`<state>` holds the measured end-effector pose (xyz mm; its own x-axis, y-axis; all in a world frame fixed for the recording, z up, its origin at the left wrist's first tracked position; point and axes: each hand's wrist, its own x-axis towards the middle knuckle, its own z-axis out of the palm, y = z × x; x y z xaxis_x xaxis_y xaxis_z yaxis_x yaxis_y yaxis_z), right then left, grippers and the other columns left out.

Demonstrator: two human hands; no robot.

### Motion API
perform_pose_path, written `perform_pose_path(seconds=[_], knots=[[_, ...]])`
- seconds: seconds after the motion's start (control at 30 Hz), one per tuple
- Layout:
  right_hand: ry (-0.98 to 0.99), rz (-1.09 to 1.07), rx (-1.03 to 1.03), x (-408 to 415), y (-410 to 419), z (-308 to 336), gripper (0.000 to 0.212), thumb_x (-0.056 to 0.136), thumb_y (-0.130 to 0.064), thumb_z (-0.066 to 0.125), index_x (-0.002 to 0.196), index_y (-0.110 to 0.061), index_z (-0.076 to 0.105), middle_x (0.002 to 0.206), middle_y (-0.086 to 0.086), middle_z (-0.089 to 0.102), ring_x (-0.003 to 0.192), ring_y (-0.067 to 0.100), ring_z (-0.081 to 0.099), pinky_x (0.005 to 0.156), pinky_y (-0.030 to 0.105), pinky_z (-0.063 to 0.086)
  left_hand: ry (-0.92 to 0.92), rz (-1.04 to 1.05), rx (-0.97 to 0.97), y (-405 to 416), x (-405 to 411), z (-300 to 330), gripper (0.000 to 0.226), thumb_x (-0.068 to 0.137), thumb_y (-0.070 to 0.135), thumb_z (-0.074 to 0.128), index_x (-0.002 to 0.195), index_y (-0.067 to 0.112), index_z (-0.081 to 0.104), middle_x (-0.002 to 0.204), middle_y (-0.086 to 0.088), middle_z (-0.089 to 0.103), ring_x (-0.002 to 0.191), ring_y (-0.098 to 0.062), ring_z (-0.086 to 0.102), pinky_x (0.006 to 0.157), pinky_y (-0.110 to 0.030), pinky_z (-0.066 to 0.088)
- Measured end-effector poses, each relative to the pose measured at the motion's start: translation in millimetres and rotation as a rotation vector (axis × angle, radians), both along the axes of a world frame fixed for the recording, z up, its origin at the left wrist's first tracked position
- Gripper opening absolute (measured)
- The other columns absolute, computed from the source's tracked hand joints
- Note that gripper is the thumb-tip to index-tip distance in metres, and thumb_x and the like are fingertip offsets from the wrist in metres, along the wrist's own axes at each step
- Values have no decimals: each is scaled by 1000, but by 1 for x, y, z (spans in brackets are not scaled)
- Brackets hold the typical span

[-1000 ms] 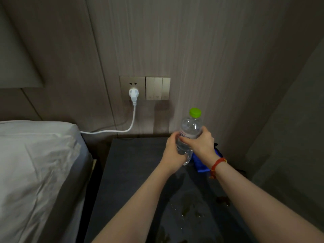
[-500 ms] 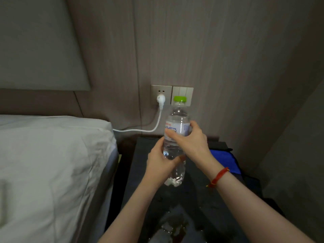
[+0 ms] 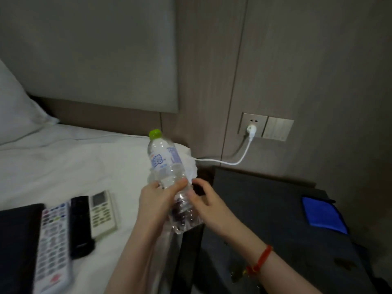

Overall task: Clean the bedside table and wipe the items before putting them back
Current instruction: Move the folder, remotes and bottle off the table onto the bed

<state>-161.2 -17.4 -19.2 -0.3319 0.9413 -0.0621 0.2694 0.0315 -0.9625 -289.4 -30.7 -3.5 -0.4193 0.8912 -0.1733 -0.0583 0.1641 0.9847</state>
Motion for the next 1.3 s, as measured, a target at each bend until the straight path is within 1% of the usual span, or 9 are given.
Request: perform_pose_path(seconds=[0.13,0.23,0.33,0.43,0.5,0.67,0.77,0.93,1.3], knots=[[-54,190,17,-42,-10,2,63,78,-42,66,130,-37,30,109,-11,62,96,1,62,81,15,49,44,102,-104,-4,-42,2,24,66,31,79,77,13,69,72,-13,71,66,-30,69,59,-39,54],[-84,193,80,-72,-10,3,45,79,-34,65,117,-31,41,100,-7,65,92,11,64,84,26,52,121,165,-155,-1,-62,3,35,69,32,76,92,8,65,80,-13,68,73,-30,67,61,-36,55],[-116,158,91,-99,-4,2,34,81,-33,63,109,-27,44,96,-3,66,91,14,63,82,30,52,342,180,-213,4,-75,4,45,77,38,68,104,3,63,91,-19,66,87,-35,64,77,-40,54],[-180,130,110,-118,3,-1,41,81,-37,62,113,-18,45,105,5,63,90,17,61,72,21,47,431,121,-225,9,-88,5,48,83,34,64,112,-4,59,106,-25,65,99,-36,62,87,-37,51],[-212,121,120,-127,8,-3,42,81,-36,62,114,-19,43,108,7,59,89,17,59,64,13,40,532,75,-259,12,-96,6,46,86,33,61,112,-4,59,108,-25,64,101,-36,61,83,-32,46],[-370,125,151,-145,9,-14,49,85,-29,57,127,-17,37,123,17,49,118,36,43,93,34,38,777,12,-317,17,-104,1,39,87,27,56,118,3,59,123,-23,57,115,-35,52,88,-29,41],[-411,163,203,-147,2,-19,61,86,-26,56,139,-18,26,125,17,42,120,35,37,97,35,34,790,-2,-323,20,-105,-4,45,88,23,55,131,11,52,135,-22,49,123,-36,47,102,-32,38],[-451,258,237,-144,-1,-22,79,86,-27,60,147,-16,10,129,17,37,121,36,36,101,36,31,799,-12,-343,19,-107,-7,42,89,21,54,129,8,55,136,-23,47,123,-36,48,104,-34,37],[-507,243,408,-135,-6,-28,69,88,-25,56,144,-9,19,137,12,36,126,28,30,109,34,27,867,-4,-392,15,-92,-7,40,92,16,48,130,4,49,136,-25,43,123,-39,43,102,-34,35]])
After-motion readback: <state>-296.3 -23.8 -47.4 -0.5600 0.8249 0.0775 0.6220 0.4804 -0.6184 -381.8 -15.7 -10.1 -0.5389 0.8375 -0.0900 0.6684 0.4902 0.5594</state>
